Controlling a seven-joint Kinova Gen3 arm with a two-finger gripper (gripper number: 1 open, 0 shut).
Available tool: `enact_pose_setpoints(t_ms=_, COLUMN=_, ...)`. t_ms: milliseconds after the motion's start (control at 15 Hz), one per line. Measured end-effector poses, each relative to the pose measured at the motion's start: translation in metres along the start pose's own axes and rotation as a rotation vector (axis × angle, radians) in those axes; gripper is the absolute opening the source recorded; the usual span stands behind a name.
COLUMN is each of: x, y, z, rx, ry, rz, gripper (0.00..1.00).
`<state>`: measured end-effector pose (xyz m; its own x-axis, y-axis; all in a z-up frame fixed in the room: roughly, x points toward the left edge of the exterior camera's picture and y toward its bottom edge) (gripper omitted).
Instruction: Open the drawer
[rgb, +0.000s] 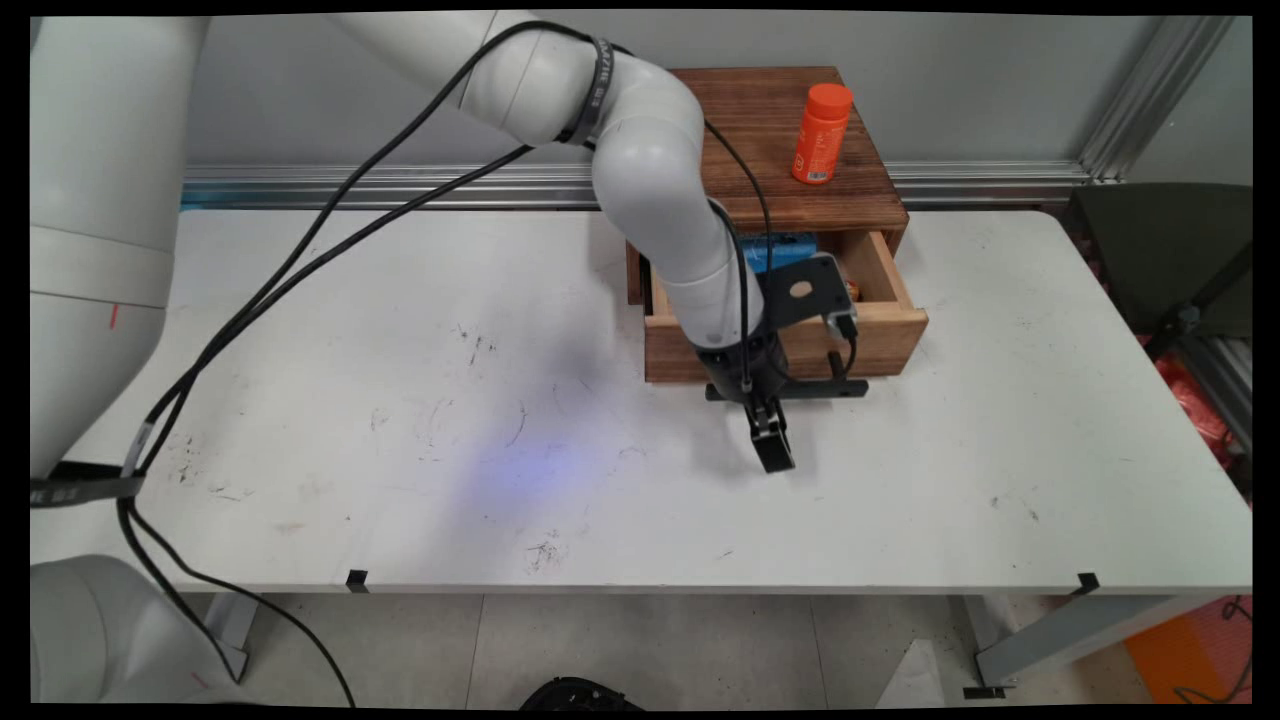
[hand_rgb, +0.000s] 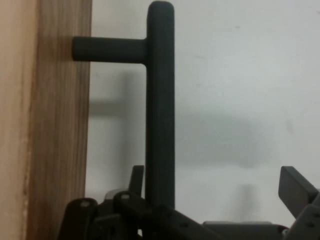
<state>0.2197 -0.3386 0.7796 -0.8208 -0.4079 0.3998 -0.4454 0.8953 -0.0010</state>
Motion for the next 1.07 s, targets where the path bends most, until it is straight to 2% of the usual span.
enact_pose_setpoints(t_ms=1067, x=-0.012, y=0.088, z=-0.001, rx=-0.020, ry=0.017, rz=-0.013, gripper=1.00)
